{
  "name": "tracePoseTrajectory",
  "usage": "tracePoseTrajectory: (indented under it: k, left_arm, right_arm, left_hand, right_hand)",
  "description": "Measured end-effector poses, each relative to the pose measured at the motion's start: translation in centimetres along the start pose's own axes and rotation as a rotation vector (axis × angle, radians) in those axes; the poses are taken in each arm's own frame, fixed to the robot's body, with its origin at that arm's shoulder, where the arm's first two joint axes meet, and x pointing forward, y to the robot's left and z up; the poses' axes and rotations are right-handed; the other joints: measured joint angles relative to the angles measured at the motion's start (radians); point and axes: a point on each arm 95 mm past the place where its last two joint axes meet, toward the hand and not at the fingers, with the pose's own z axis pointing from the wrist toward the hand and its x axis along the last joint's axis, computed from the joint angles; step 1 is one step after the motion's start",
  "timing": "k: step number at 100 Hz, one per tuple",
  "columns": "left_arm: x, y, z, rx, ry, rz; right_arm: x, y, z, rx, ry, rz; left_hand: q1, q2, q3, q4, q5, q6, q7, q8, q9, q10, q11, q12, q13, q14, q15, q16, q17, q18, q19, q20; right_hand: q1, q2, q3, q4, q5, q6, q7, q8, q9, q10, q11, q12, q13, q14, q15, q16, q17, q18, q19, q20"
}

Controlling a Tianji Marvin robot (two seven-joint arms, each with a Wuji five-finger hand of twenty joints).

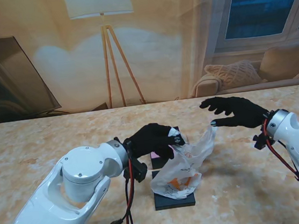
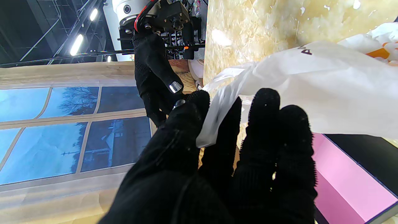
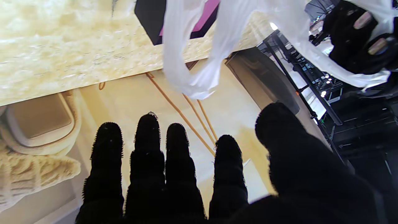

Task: Pack mini donuts into a plastic bag, tie the opening and put the bag into the gift box

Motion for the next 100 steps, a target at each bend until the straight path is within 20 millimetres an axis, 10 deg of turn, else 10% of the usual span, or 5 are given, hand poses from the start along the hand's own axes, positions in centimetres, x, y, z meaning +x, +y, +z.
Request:
tracePoseTrajectory:
  k: [52, 100]
  left_arm:
    - [-0.1, 0.0, 0.1, 0.003, -0.004, -0.001]
    - [-0.2, 0.0, 0.2, 0.005, -0.005, -0.005]
  right_arm:
    - [-2.9, -1.0, -1.9, 0.065, -0.115, -0.171]
    - [-5.1, -4.0, 2.4, 0.073, -0.141, -0.062]
  left_hand:
    - [0.0, 0.0, 0.0, 0.0, 0.0, 0.0, 0.0, 0.0, 0.0, 0.0, 0.0, 0.0, 0.0, 0.0, 0.0, 0.0, 0.0, 0.0, 0.0, 0.0]
    - [0.0, 0.0, 0.0, 0.0, 0.0, 0.0, 0.0, 0.0, 0.0, 0.0, 0.0, 0.0, 0.0, 0.0, 0.0, 0.0, 0.0, 0.0, 0.0, 0.0]
  right_hand:
    - [0.043, -0.161, 0.224, 0.0, -0.061, -0.002, -0.01, -0.001, -0.012, 0.0, 0.001, 0.0, 0.0, 0.0, 0.001, 0.0, 0.0, 0.001, 0.002, -0.021]
    - [-0.073, -0.211, 0.272, 0.0, -0.058, -0.068, 0.037, -0.01, -0.023, -0.02, 0.029, 0.0, 0.0, 0.001, 0.01, 0.0, -0.01, 0.018, 0.01, -0.026]
